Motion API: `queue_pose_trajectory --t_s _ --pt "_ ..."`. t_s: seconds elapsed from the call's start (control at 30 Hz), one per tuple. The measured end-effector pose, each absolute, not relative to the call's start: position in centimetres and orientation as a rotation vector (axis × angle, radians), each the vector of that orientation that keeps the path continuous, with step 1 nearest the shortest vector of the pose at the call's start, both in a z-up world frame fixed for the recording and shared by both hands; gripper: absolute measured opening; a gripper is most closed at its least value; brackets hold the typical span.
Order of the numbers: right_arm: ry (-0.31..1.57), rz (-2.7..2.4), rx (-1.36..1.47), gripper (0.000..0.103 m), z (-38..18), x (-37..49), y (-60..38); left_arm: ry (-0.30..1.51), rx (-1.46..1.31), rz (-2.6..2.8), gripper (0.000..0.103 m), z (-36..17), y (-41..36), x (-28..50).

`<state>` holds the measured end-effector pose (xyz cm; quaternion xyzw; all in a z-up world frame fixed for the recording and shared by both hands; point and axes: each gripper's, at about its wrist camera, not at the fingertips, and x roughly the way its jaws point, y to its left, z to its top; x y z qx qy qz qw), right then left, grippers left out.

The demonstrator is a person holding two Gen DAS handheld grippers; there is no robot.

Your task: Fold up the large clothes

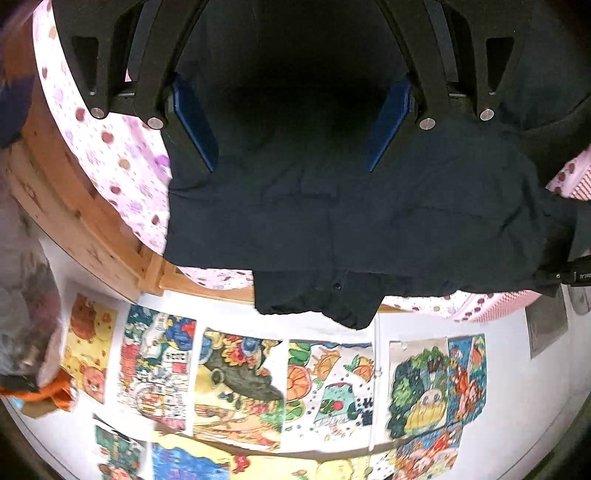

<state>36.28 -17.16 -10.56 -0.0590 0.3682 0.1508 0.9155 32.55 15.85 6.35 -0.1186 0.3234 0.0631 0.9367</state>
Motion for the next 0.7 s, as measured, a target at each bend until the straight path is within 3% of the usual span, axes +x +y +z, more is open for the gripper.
queue_pose_trajectory --t_s 0.3,0.7 --pt "0.974 0.332 -0.185 0.077 -16.3 39.4 -12.6 0.873 -0.07 0.229 0.006 0.1 15.1 36.0" --pt "1.065 0.319 -0.174 0.101 -20.5 40.9 -11.9 0.948 0.028 0.257 0.011 -3.3 14.0 37.3"
